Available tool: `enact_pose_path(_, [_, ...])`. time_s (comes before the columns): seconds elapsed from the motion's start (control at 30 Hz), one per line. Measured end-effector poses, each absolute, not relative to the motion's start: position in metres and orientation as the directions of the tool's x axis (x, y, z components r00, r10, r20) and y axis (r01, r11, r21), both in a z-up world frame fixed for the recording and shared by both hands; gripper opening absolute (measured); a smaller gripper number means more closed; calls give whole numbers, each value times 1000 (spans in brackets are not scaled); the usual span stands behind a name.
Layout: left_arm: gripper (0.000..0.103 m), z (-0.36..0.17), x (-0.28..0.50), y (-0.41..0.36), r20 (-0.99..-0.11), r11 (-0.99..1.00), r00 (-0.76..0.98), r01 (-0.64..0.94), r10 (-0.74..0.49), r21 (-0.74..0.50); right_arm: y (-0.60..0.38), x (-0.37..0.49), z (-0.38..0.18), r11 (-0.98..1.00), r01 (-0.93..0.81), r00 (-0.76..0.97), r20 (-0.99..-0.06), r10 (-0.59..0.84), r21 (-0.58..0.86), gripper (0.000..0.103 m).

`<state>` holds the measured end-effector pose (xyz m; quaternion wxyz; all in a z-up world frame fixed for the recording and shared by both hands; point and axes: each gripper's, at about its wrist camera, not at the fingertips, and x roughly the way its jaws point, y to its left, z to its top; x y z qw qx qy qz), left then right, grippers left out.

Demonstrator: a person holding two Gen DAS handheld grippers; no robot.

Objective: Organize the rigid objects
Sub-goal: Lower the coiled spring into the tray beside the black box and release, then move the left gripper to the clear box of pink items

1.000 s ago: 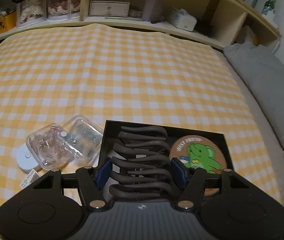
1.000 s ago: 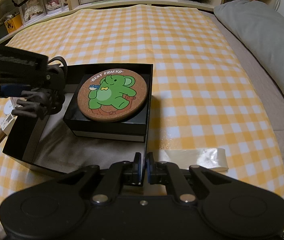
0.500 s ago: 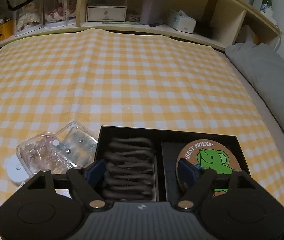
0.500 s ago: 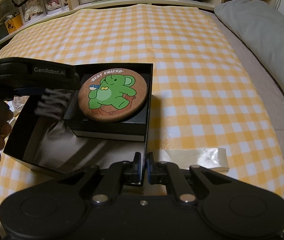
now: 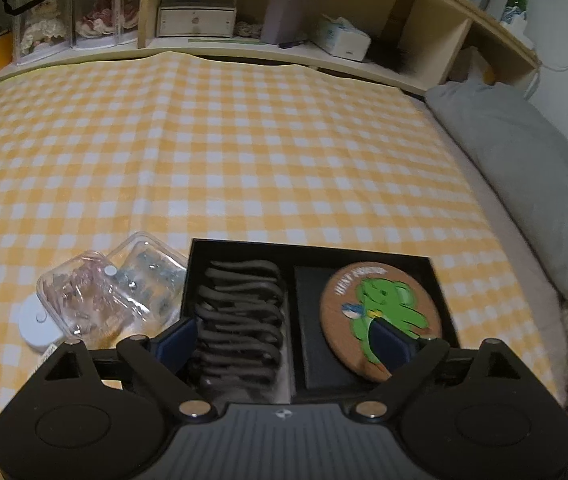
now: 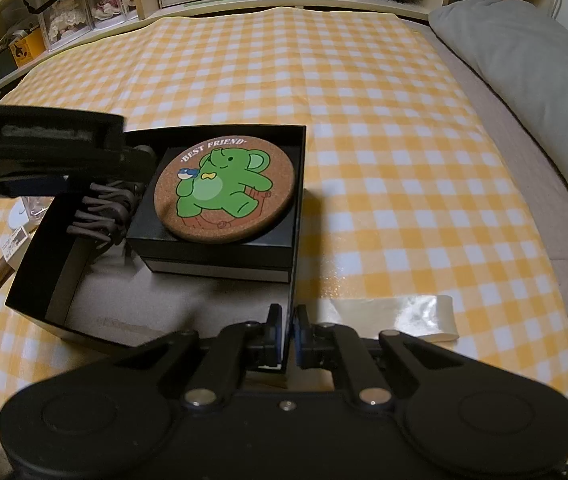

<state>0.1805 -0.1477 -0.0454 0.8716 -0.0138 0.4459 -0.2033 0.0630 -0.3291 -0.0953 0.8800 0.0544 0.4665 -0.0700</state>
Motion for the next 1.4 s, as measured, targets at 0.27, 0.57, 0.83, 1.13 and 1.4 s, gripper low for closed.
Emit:
enact_pose_path(0.27, [103, -11, 158, -134, -739, 893, 534, 398, -412, -210, -328, 63, -96, 984, 174, 555, -829, -73, 30, 6])
enact_pose_path(0.57, [103, 18, 134, -103, -706, 878, 553, 428, -443, -216, -327, 63, -97, 984, 173, 555, -829, -72, 30, 6])
enact_pose_path(0.83, [103, 20, 126, -65, -680, 894, 612, 421, -403, -151, -329, 63, -96, 984, 176, 556, -828, -72, 33, 6])
enact_pose_path(1.13, [103, 6, 142, -24, -639, 891, 672, 451, -375, -49, -330, 63, -94, 984, 175, 557, -827, -74, 30, 6])
enact_pose_path(1.4, [103, -25, 165, -14, -662, 824, 638, 564, -394, 52, -330, 63, -92, 986, 166, 556, -827, -83, 12, 6])
